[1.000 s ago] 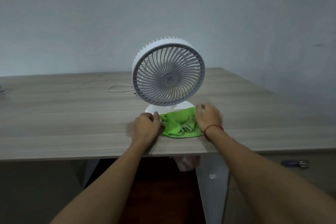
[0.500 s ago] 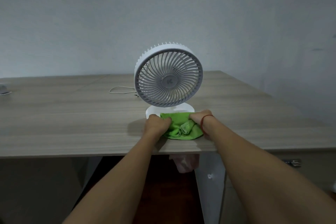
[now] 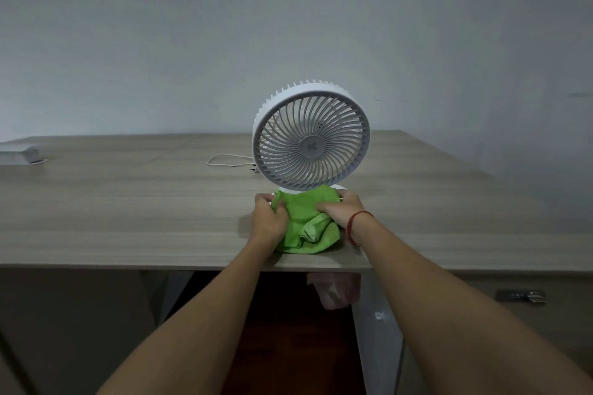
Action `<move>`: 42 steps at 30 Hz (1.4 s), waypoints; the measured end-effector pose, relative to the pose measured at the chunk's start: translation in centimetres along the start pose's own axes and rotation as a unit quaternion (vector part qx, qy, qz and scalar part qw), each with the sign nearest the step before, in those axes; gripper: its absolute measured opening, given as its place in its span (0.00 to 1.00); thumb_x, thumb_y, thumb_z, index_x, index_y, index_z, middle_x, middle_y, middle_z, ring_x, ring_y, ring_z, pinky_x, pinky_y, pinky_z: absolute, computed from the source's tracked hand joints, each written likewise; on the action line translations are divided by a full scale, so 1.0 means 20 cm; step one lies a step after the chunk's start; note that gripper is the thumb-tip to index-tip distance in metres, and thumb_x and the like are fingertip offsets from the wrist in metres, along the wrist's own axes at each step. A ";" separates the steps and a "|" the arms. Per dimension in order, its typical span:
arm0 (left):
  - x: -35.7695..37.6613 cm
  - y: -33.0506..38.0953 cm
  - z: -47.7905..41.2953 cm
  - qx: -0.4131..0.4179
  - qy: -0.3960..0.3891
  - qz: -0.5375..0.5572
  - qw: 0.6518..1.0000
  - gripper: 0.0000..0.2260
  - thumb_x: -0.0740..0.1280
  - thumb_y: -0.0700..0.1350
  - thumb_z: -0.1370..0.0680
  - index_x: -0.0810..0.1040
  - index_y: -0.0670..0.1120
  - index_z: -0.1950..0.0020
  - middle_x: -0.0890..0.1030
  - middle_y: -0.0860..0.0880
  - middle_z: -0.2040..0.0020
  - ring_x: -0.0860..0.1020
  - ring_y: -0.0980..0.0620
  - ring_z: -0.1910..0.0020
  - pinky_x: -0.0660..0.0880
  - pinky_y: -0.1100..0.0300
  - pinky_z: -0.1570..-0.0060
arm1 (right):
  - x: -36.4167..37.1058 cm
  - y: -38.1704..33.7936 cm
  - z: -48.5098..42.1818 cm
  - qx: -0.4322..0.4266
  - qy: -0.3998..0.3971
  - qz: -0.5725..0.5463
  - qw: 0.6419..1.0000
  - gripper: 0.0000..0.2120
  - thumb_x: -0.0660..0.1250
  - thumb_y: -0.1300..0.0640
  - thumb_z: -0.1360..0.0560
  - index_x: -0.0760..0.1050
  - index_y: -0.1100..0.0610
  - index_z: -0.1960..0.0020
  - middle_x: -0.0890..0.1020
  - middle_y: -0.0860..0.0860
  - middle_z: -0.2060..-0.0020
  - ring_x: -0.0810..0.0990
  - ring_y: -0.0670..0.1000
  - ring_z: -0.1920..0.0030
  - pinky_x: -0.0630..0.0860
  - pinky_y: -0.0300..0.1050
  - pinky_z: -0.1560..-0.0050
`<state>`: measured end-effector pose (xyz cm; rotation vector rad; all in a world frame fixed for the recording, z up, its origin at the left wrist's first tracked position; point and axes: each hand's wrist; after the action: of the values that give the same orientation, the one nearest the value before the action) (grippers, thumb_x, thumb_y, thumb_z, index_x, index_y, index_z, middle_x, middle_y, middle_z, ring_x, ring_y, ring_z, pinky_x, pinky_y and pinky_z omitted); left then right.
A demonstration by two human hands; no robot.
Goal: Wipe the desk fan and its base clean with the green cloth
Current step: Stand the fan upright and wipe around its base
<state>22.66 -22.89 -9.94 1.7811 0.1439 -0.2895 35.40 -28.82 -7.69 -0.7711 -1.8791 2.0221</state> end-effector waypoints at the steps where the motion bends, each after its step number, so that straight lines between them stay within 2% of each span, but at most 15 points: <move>1: -0.01 -0.01 -0.03 0.011 0.013 -0.016 1.000 0.09 0.60 0.43 0.20 0.69 0.41 0.42 0.77 0.39 0.48 0.76 0.42 0.50 0.69 0.54 0.52 | 0.01 0.00 -0.02 -0.009 0.003 -0.018 1.000 0.14 0.70 0.64 0.28 0.76 0.64 0.43 0.80 0.56 0.55 0.81 0.56 0.52 0.77 0.46 0.48; 3: -0.01 -0.02 -0.08 0.022 0.019 -0.054 0.998 0.11 0.61 0.43 0.21 0.68 0.41 0.41 0.78 0.37 0.45 0.76 0.38 0.47 0.72 0.51 0.50 | 0.03 0.02 -0.07 -0.028 0.037 -0.024 0.999 0.12 0.69 0.60 0.27 0.77 0.63 0.45 0.82 0.58 0.52 0.82 0.59 0.48 0.77 0.46 0.47; 7: -0.01 -0.04 -0.13 0.043 0.042 -0.236 0.970 0.22 0.67 0.44 0.25 0.66 0.43 0.34 0.71 0.41 0.36 0.71 0.40 0.36 0.70 0.48 0.39 | -0.04 0.09 -0.16 -0.064 0.173 0.133 0.974 0.13 0.58 0.56 0.21 0.76 0.60 0.43 0.80 0.60 0.41 0.77 0.60 0.40 0.73 0.49 0.40; 9: 0.03 -0.04 -0.12 0.121 0.042 -0.266 0.955 0.21 0.66 0.44 0.25 0.70 0.42 0.33 0.74 0.42 0.36 0.71 0.42 0.35 0.68 0.50 0.37 | -0.08 0.16 -0.22 -0.087 0.135 0.232 0.959 0.15 0.56 0.57 0.21 0.74 0.56 0.37 0.78 0.57 0.36 0.75 0.59 0.36 0.70 0.52 0.34; 11: 0.08 -0.03 -0.11 0.195 -0.048 -0.258 0.945 0.14 0.63 0.44 0.23 0.77 0.40 0.40 0.79 0.40 0.40 0.74 0.40 0.37 0.70 0.52 0.37 | -0.09 0.21 -0.26 -0.117 0.059 0.317 0.939 0.17 0.56 0.55 0.21 0.72 0.52 0.34 0.74 0.56 0.31 0.72 0.59 0.32 0.68 0.55 0.31; 13: 0.15 -0.04 -0.09 0.221 -0.166 -0.257 0.926 0.14 0.59 0.46 0.22 0.79 0.39 0.45 0.80 0.37 0.42 0.75 0.40 0.36 0.70 0.52 0.35 | -0.09 0.24 -0.28 -0.131 0.020 0.355 0.925 0.18 0.54 0.54 0.20 0.71 0.52 0.33 0.69 0.57 0.28 0.70 0.60 0.30 0.67 0.56 0.31; 17: 0.18 -0.04 -0.14 0.215 -0.239 -0.321 0.891 0.21 0.53 0.51 0.18 0.69 0.44 0.28 0.67 0.44 0.25 0.64 0.47 0.25 0.59 0.54 0.26 | -0.09 0.23 -0.26 -0.141 0.001 0.373 0.917 0.19 0.54 0.53 0.19 0.68 0.54 0.30 0.66 0.55 0.26 0.64 0.56 0.25 0.64 0.53 0.28; 19: 0.19 -0.04 -0.18 0.212 -0.260 -0.361 0.870 0.23 0.52 0.54 0.18 0.63 0.47 0.24 0.61 0.48 0.22 0.57 0.50 0.22 0.54 0.54 0.24 | -0.08 0.23 -0.25 -0.143 -0.001 0.372 0.917 0.19 0.54 0.52 0.20 0.69 0.55 0.31 0.69 0.55 0.27 0.64 0.57 0.26 0.65 0.53 0.28; 21: 0.20 -0.04 -0.22 0.194 -0.275 -0.363 0.869 0.25 0.50 0.58 0.19 0.61 0.50 0.24 0.59 0.50 0.22 0.55 0.51 0.22 0.52 0.53 0.23 | -0.09 0.24 -0.26 -0.147 -0.001 0.374 0.916 0.19 0.54 0.53 0.20 0.70 0.56 0.32 0.71 0.57 0.30 0.66 0.58 0.28 0.67 0.54 0.30; 24: 0.20 -0.03 -0.24 0.180 -0.270 -0.374 0.869 0.29 0.50 0.64 0.21 0.61 0.51 0.24 0.58 0.52 0.21 0.53 0.51 0.21 0.51 0.52 0.23 | -0.09 0.24 -0.28 -0.149 0.001 0.376 0.914 0.19 0.54 0.53 0.20 0.70 0.55 0.31 0.69 0.55 0.28 0.64 0.56 0.26 0.65 0.52 0.28; 28: 0.17 -0.04 -0.29 0.181 -0.241 -0.434 0.849 0.36 0.53 0.68 0.25 0.59 0.47 0.23 0.58 0.50 0.21 0.53 0.49 0.21 0.53 0.51 0.23 | -0.08 0.25 -0.29 -0.150 0.014 0.368 0.918 0.18 0.55 0.53 0.20 0.73 0.57 0.34 0.72 0.58 0.31 0.67 0.58 0.29 0.67 0.51 0.30; 33: 0.13 -0.10 -0.43 0.126 -0.199 -0.436 0.869 0.30 0.53 0.62 0.21 0.61 0.45 0.24 0.58 0.46 0.21 0.54 0.46 0.22 0.57 0.49 0.25 | -0.08 0.25 -0.27 -0.164 -0.001 0.385 0.908 0.19 0.53 0.54 0.18 0.70 0.57 0.30 0.68 0.53 0.27 0.59 0.53 0.24 0.60 0.46 0.27; 35: 0.14 -0.10 -0.43 0.117 -0.159 -0.452 0.870 0.29 0.52 0.60 0.21 0.64 0.44 0.26 0.61 0.43 0.23 0.60 0.43 0.24 0.62 0.47 0.27 | -0.08 0.24 -0.27 -0.169 0.002 0.392 0.904 0.19 0.52 0.55 0.18 0.70 0.59 0.31 0.70 0.55 0.29 0.61 0.54 0.25 0.62 0.47 0.29; 38: 0.19 -0.07 -0.35 0.126 -0.101 -0.446 0.880 0.28 0.53 0.61 0.22 0.72 0.41 0.33 0.72 0.41 0.31 0.70 0.41 0.32 0.67 0.49 0.34 | -0.08 0.23 -0.27 -0.162 0.002 0.403 0.901 0.19 0.52 0.55 0.18 0.70 0.62 0.32 0.71 0.59 0.31 0.63 0.56 0.28 0.62 0.49 0.31; 42: 0.22 -0.13 -0.29 0.160 -0.149 -0.435 0.873 0.40 0.50 0.71 0.28 0.65 0.44 0.27 0.65 0.42 0.25 0.61 0.43 0.25 0.57 0.45 0.26 | -0.06 0.22 -0.27 -0.157 -0.012 0.432 0.888 0.19 0.49 0.57 0.18 0.67 0.64 0.32 0.68 0.60 0.30 0.61 0.58 0.27 0.58 0.46 0.30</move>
<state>26.90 -16.95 -12.35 1.8694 0.7164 -1.2937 40.10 -25.54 -11.94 -1.9633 -2.1221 2.1529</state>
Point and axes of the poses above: each hand's wrist, its own z-axis away from the middle knuckle, its own x-axis out of the palm, y = z × x
